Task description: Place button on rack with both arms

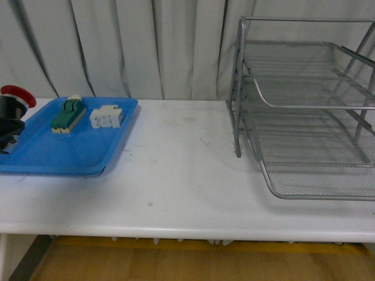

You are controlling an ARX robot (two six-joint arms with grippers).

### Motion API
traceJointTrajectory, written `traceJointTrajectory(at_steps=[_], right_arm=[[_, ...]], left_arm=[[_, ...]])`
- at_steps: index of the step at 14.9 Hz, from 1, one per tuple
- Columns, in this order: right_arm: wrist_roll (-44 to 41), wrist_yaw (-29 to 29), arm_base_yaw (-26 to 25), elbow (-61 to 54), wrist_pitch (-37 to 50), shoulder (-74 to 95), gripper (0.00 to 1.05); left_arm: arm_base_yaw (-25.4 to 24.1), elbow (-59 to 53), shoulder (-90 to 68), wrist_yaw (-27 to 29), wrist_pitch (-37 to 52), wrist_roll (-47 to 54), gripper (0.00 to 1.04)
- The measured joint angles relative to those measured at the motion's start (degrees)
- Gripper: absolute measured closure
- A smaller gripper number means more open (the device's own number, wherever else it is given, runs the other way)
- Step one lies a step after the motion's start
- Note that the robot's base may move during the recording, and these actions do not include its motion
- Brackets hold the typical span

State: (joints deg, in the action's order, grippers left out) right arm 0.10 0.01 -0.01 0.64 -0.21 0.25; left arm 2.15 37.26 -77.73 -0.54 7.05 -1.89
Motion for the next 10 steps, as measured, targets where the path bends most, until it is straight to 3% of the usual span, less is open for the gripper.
traceJointTrajectory(at_steps=[10], right_arm=[[0.0,0.02,0.0,0.0,0.0,0.0,0.06]], left_arm=[[0.33,-4.15,5.75,-3.85,-1.05,-3.69,0.69]])
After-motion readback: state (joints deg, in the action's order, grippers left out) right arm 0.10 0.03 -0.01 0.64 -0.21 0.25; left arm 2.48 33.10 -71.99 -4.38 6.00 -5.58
